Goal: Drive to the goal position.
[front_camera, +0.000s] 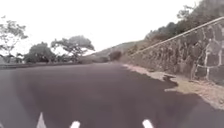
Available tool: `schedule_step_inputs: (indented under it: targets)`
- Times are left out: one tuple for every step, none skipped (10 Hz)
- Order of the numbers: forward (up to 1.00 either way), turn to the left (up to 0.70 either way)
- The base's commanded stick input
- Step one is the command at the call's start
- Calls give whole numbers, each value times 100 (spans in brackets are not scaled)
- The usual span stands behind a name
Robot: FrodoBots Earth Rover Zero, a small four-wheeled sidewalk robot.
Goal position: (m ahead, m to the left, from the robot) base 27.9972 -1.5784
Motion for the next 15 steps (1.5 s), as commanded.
schedule_step_inputs:
  targets:
    - [50,0]
    - [50,0]
    - [50,0]
    - [50,0]
    - [50,0]
    - [50,0]
    - [50,0]
    - [50,0]
    - [50,0]
    - [50,0]
    - [50,0]
    - [50,0]
    - [50,0]
    - [50,0]
    - [50,0]
